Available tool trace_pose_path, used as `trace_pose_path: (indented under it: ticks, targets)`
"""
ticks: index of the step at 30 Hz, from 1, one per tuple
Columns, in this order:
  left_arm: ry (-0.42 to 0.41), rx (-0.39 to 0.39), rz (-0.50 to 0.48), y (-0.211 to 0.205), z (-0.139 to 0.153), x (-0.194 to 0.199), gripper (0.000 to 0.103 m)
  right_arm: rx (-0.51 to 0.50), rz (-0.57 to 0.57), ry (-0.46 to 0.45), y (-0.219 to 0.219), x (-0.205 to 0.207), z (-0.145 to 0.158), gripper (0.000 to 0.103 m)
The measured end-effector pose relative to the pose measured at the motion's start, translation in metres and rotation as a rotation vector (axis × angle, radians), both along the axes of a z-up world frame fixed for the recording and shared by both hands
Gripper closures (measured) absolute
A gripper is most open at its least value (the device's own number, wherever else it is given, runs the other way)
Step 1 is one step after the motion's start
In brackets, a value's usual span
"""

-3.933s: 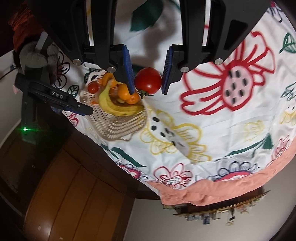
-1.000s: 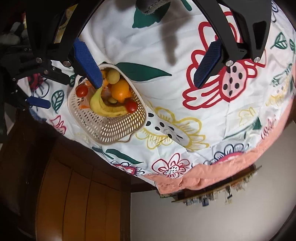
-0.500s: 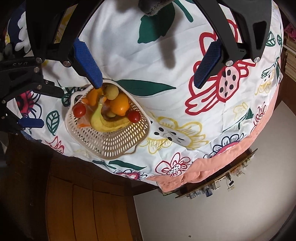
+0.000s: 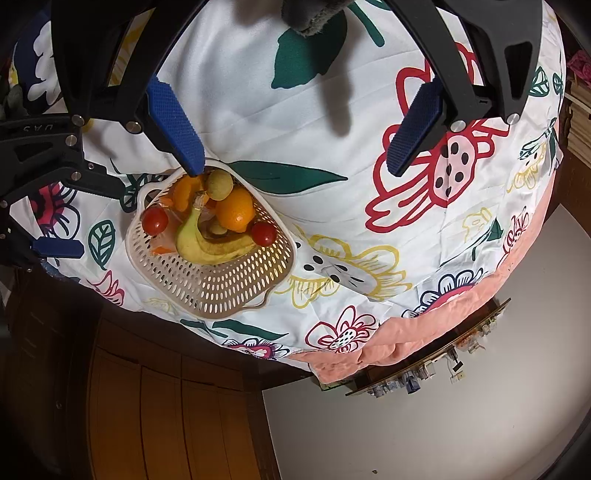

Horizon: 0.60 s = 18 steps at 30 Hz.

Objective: Organize fruits

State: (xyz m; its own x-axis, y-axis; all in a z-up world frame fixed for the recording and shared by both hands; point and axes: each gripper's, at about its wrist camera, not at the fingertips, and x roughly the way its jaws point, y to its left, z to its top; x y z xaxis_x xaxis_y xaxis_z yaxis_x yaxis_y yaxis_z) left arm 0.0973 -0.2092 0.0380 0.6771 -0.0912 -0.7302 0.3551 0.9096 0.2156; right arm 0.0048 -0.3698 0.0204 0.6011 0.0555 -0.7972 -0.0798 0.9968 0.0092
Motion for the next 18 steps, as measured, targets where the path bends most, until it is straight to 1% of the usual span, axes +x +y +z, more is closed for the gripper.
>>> trace_pose_path:
  ticks: [18]
  targets:
    - [-0.008, 0.015, -0.008, -0.0036, -0.0001, -0.0014, 0.003, -0.001, -0.001, -0.004, -0.0001, 0.0004, 0.0030, 0.013]
